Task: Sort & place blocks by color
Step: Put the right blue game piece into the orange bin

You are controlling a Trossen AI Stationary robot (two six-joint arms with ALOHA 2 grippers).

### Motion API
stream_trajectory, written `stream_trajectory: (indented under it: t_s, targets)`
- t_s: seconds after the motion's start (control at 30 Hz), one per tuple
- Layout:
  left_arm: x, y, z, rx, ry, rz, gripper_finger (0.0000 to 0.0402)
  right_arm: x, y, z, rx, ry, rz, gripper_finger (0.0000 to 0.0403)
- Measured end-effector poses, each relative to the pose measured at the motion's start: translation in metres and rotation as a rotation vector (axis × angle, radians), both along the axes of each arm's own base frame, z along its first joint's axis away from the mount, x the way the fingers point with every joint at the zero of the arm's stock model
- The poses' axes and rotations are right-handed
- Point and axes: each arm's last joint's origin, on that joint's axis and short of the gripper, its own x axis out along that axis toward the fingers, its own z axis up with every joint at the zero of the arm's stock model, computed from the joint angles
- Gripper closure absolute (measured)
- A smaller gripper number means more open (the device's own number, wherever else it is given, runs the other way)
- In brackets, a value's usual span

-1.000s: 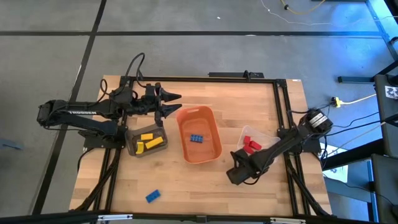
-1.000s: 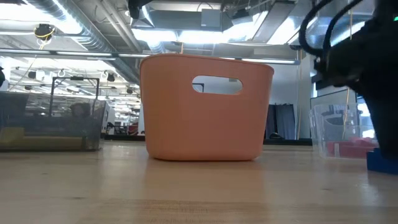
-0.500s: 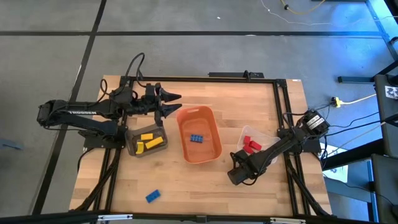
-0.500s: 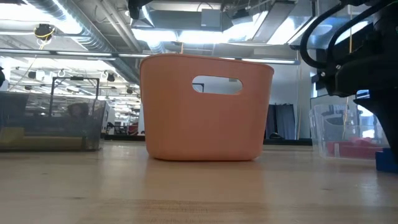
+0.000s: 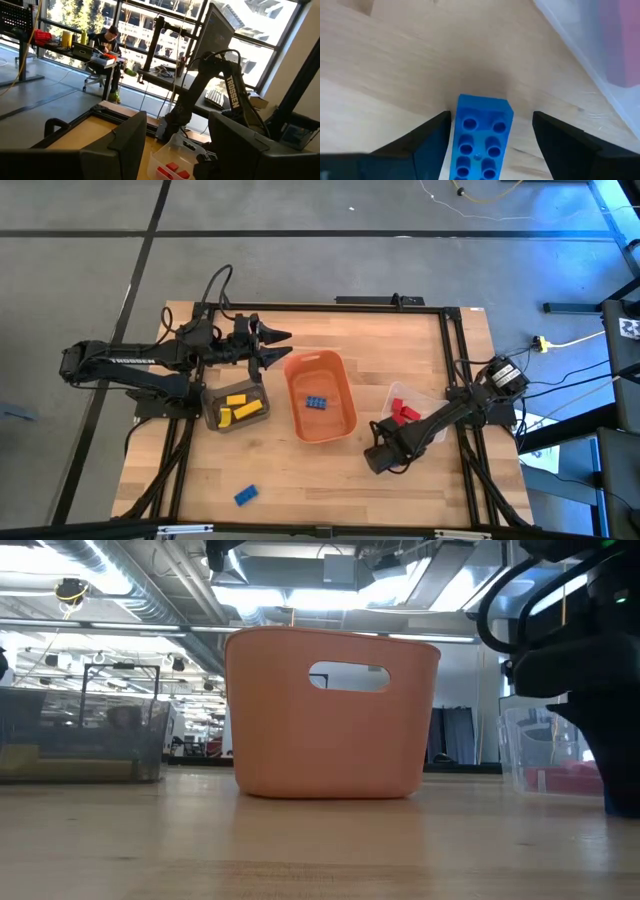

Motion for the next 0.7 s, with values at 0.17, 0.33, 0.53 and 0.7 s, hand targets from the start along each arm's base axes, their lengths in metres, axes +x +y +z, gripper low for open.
stream_trajectory:
  t_s: [0.17, 0.33, 0.53, 0.7]
  targets:
    - [0.000, 0.000, 0.000, -0.002, 0.000, 0.000, 0.0196, 0.001, -0.001, 0.000, -0.005, -0.002, -0.008, 0.0122]
    - [0.000, 0.000, 0.000, -0.002, 0.000, 0.000, 0.0196, 0.001, -0.001, 0.000, 0.012, 0.002, -0.008, 0.0175]
    - [0.000, 0.001, 0.000, -0.006, -0.001, 0.025, 0.0196, 0.002, 0.001, 0.004, 0.041, -0.004, 0.048, 0.0263]
    - [0.000, 0.001, 0.000, -0.006, -0.001, 0.025, 0.0197, 0.000, 0.001, 0.041, 0.132, -0.142, 0.263, 0.0263]
